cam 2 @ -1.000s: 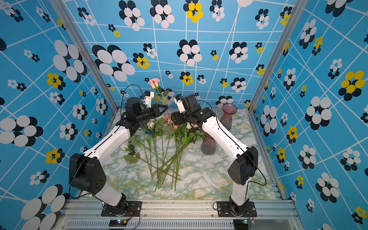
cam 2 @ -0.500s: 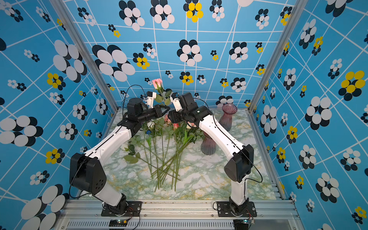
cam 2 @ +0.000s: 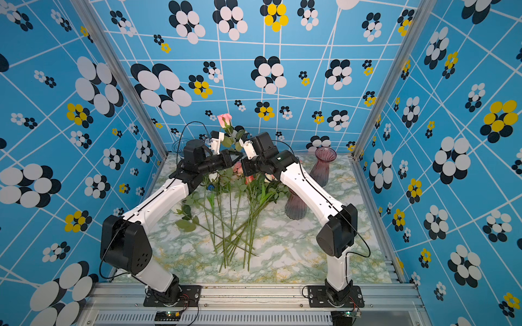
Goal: Place the pink flowers into the vase
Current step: Pick up the flower at the center of the board.
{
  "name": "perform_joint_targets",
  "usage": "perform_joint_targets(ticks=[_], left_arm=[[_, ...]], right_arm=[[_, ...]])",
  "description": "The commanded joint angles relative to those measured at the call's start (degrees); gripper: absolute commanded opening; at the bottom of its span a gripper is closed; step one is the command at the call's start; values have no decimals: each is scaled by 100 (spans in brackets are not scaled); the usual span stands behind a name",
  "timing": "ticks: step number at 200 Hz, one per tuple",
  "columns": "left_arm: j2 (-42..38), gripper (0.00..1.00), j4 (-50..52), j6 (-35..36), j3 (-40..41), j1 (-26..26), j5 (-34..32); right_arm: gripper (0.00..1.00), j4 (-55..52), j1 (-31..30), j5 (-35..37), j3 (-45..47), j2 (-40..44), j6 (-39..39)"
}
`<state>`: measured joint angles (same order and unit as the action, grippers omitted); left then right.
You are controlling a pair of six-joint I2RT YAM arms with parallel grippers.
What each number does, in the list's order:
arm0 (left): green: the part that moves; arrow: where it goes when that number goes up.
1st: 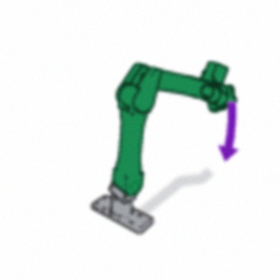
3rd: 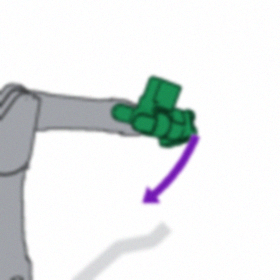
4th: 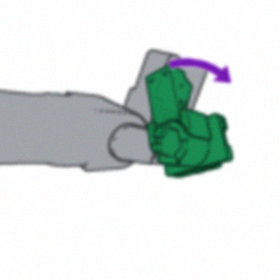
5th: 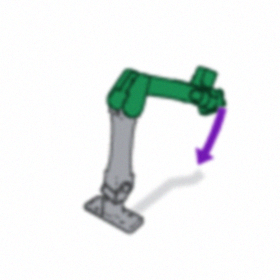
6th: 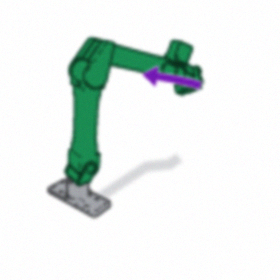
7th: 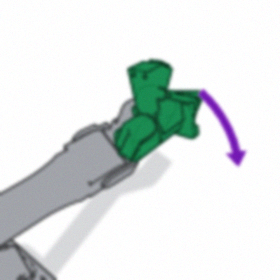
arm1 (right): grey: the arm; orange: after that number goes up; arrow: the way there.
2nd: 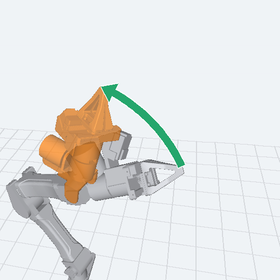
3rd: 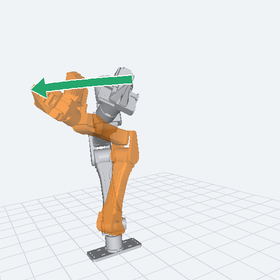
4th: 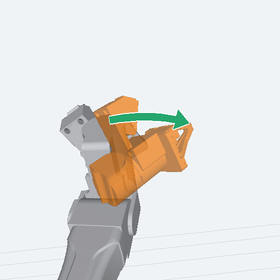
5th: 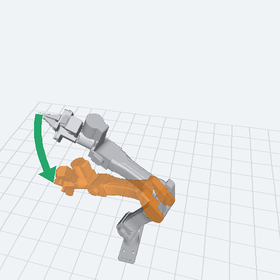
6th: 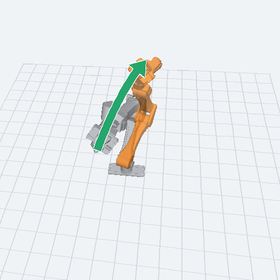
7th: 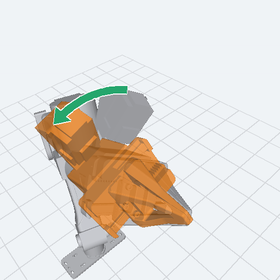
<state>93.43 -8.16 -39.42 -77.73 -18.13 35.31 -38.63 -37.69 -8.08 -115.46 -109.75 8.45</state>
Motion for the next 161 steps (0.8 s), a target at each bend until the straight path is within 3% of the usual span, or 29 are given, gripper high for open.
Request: perform_joint_targets(ticks=[1,15,56,102,129,161], left_arm=[[83,0,146,184,-240,-13,-17],[112,5,245,233,-290,-3,-29],[90,49,699,370,-418,116,-242],[-361,86,777,268,-28,462,-417],[-602,100,921,402,92,469,-438],[-795,100,871,416,266,477,-413]], right_arm=[[0,-88,10,38,-144,-86,17],[0,-76,16,50,-135,-90,29],[0,-110,16,338,-141,-68,-57],[0,-195,65,1007,-343,-42,-264],[0,-155,222,1464,-416,46,-430],[0,193,595,1877,-287,402,-542]])
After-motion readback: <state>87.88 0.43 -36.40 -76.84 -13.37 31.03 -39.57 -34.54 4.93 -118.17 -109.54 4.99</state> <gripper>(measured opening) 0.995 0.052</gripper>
